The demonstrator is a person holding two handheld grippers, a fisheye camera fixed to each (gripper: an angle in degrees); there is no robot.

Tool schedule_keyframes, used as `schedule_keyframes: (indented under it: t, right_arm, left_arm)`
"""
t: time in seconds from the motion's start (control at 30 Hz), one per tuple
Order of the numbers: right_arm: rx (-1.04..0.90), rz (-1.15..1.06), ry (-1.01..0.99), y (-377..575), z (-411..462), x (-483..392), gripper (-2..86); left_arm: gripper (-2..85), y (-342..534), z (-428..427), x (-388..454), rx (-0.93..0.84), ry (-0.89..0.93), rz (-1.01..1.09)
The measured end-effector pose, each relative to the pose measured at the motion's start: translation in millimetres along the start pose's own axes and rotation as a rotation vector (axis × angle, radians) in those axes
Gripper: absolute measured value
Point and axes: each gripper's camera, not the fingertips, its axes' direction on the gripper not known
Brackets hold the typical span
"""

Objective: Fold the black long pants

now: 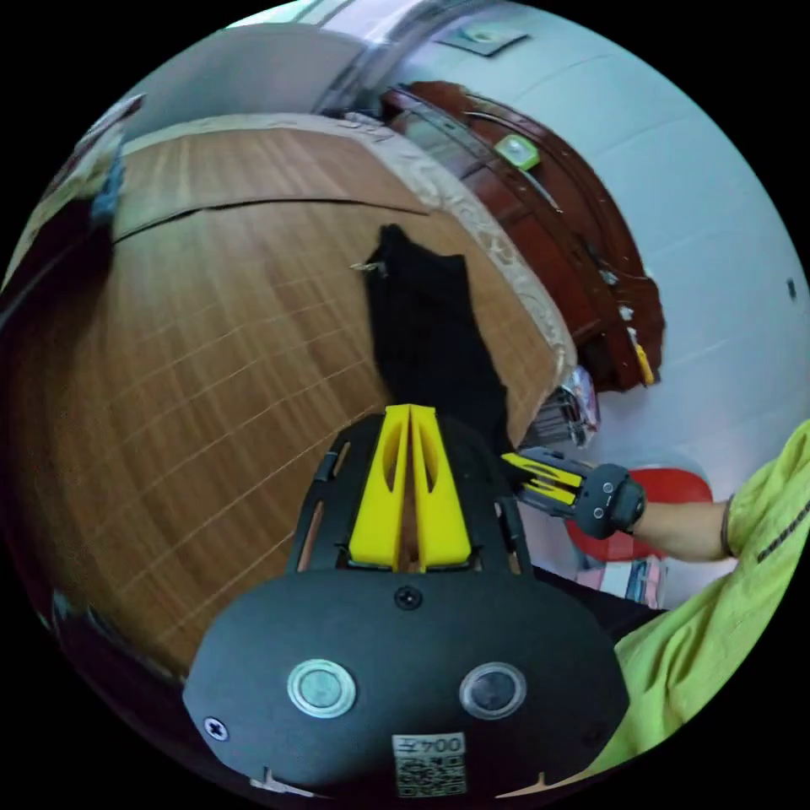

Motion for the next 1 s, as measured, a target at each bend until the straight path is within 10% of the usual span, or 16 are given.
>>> schedule_keyframes:
  t: [0.23, 0.53, 1.0]
  right_arm:
    - [-0.028, -0.038, -0.121, 10, -10, -11, 1.7]
    - [-0.049, -0.171, -0.261, 13, -10, -8, 1.5]
    - [-0.089, -0.549, -0.506, -107, 94, 255, 2.6]
  left_arm:
    - [0.0, -74, 164, 104, -0.292, -0.007, 0.411]
    - [0.0, -56, 309, 107, -0.594, 0.166, 0.364]
    - [0.1, -95, 217, -70, -0.522, 0.461, 0.039]
